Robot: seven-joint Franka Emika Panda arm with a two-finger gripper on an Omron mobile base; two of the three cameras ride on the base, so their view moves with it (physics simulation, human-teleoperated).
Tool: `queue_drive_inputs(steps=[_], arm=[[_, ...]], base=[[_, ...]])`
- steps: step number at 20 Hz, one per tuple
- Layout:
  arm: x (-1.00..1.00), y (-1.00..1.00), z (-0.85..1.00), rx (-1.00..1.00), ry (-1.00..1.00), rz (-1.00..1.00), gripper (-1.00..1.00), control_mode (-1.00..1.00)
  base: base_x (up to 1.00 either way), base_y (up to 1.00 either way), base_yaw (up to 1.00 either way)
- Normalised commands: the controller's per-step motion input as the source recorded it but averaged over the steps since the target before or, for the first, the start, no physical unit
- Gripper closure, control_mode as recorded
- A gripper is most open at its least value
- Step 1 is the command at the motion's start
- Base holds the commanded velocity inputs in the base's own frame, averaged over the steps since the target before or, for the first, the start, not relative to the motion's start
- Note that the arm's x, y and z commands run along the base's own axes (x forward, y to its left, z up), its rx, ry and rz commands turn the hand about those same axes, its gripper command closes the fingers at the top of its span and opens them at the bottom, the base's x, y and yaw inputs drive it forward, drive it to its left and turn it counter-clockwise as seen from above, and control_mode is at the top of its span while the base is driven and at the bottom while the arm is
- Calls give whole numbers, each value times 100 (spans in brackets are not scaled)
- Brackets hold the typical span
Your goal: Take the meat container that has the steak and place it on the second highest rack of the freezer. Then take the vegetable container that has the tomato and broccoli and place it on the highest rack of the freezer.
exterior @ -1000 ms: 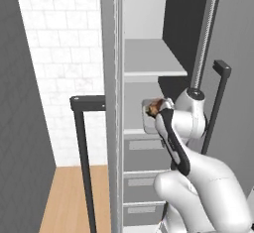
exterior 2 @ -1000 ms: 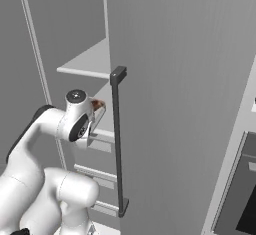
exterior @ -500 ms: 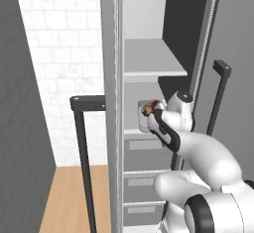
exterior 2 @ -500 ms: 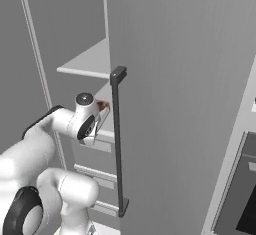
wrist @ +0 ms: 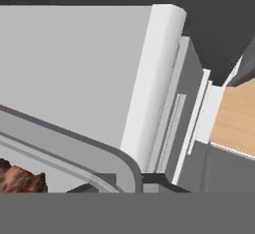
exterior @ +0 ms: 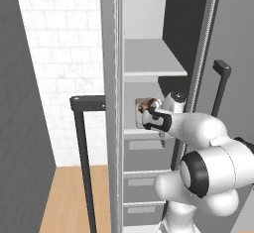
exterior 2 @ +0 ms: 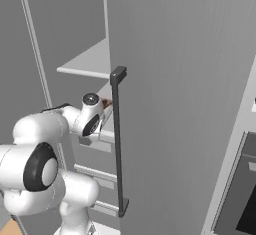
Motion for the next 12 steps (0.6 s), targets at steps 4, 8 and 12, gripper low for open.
queue_drive_inputs(steps=[4,8,12], arm=[[60,0,-4,0,0,-3,100,-100],[52,0,-1,1,0,-1,100,-100],[41,0,-3,0,0,0,100,-100]], base=[[0,0,0],[0,0,0],[0,0,0]])
